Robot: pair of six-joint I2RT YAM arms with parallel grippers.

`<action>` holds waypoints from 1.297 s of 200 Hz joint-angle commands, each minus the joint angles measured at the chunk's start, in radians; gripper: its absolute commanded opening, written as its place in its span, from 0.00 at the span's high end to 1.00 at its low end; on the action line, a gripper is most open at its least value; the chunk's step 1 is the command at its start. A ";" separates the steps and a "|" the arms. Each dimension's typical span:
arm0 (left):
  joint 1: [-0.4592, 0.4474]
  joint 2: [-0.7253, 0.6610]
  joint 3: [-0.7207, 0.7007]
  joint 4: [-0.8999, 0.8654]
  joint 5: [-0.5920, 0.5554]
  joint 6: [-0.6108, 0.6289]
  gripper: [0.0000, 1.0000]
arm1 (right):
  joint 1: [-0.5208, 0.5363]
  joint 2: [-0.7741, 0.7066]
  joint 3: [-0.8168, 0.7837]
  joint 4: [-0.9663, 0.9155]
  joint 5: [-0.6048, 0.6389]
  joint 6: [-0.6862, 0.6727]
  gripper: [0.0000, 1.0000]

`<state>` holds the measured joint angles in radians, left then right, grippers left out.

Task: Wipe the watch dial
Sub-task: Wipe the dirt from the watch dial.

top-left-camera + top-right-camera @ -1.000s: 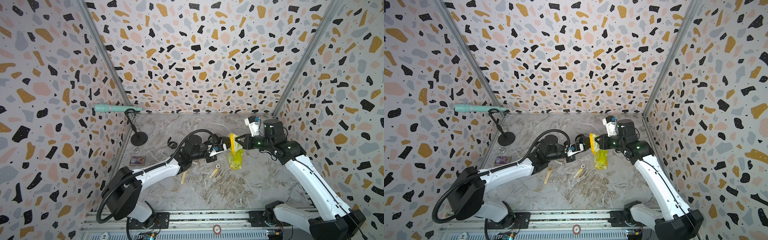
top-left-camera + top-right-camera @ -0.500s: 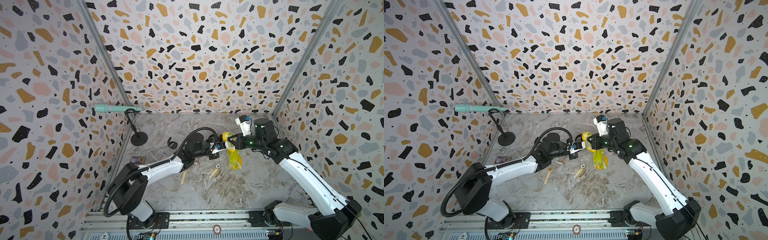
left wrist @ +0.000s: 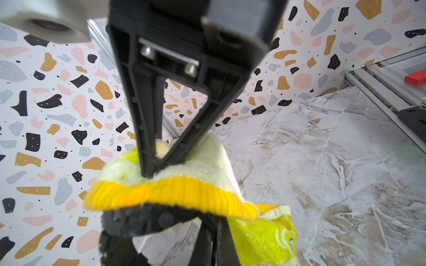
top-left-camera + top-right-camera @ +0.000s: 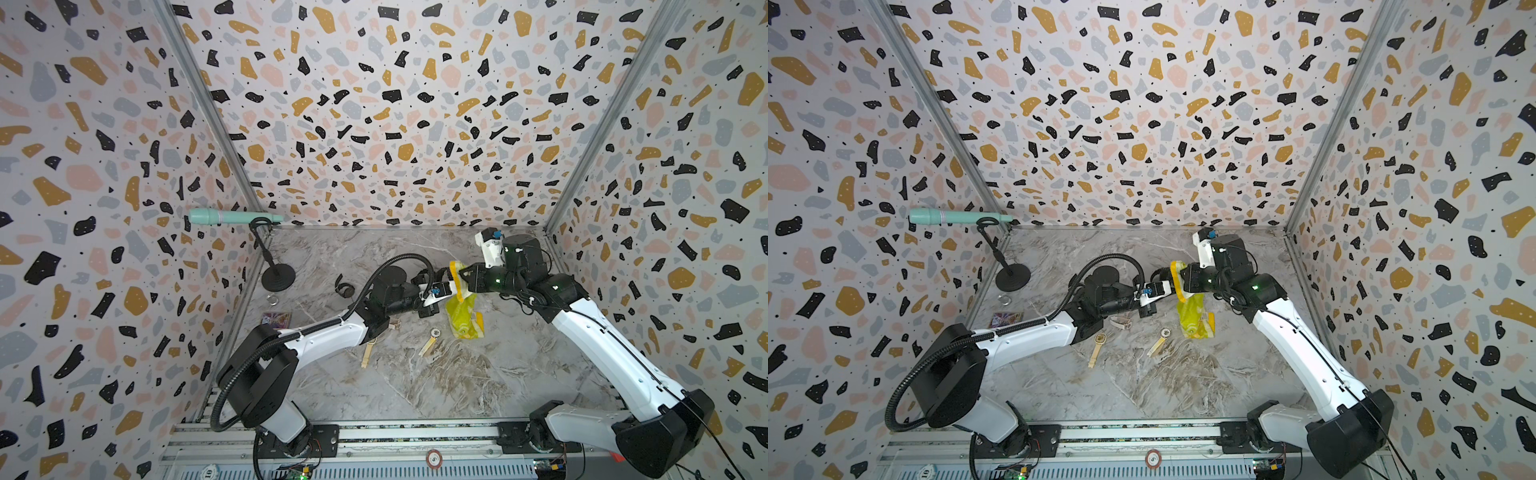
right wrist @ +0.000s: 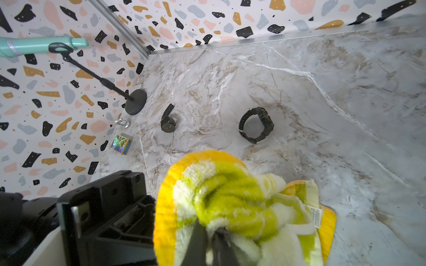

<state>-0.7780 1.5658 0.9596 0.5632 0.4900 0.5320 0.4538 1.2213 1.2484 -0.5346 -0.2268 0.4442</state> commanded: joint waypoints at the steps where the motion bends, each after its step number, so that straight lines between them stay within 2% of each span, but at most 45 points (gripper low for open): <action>1: 0.006 -0.062 0.002 0.216 0.048 -0.004 1.00 | -0.045 -0.035 -0.011 -0.088 0.062 0.008 1.00; 34: 0.011 -0.049 -0.001 0.215 0.063 -0.007 1.00 | -0.088 -0.081 0.012 -0.133 0.070 -0.008 1.00; 92: 0.014 -0.008 0.015 0.218 0.078 -0.012 1.00 | -0.078 -0.154 0.078 -0.123 0.031 -0.024 1.00; 162: 0.013 0.000 0.017 0.219 0.087 -0.025 1.00 | 0.062 -0.121 0.150 -0.033 -0.002 -0.039 1.00; 196: 0.013 -0.008 0.009 0.228 0.079 -0.030 1.00 | 0.103 -0.078 0.131 -0.008 -0.008 -0.029 1.00; 234: 0.013 -0.021 -0.006 0.256 0.062 -0.037 1.00 | 0.132 -0.044 0.075 -0.012 0.033 -0.015 1.00; 259: 0.014 -0.024 -0.006 0.277 0.043 -0.038 1.00 | 0.141 -0.034 0.044 -0.061 0.135 -0.020 1.00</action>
<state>-0.7670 1.5631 0.9474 0.7048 0.5407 0.5011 0.5812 1.1790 1.3247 -0.5446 -0.1776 0.4240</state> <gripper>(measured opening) 0.047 0.060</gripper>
